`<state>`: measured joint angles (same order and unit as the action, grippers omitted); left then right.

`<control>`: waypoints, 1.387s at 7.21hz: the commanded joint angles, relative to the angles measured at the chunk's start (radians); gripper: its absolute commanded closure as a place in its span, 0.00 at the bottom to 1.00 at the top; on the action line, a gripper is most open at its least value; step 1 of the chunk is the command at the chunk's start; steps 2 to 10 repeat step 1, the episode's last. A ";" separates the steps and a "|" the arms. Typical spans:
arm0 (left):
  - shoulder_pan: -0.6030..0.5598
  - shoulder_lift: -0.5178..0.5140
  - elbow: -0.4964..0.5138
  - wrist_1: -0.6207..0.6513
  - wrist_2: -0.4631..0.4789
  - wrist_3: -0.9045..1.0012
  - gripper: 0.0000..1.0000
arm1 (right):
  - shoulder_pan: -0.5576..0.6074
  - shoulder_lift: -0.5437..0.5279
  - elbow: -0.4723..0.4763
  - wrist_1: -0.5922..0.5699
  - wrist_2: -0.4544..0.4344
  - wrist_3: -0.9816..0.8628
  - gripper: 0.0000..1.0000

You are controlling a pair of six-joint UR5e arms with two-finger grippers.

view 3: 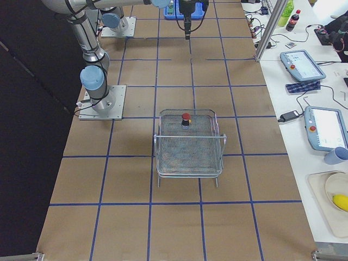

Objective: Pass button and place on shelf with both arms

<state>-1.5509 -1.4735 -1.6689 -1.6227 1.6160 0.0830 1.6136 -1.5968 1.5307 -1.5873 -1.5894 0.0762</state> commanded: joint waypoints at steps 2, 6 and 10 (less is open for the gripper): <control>0.000 -0.001 0.003 0.001 -0.001 -0.002 0.00 | 0.000 0.000 0.002 0.001 0.000 -0.001 0.00; 0.000 -0.001 0.003 0.001 -0.001 -0.002 0.00 | 0.000 0.000 0.002 0.001 0.000 -0.001 0.00; 0.000 -0.001 0.003 0.001 -0.001 -0.002 0.00 | 0.000 0.000 0.002 0.001 0.000 -0.001 0.00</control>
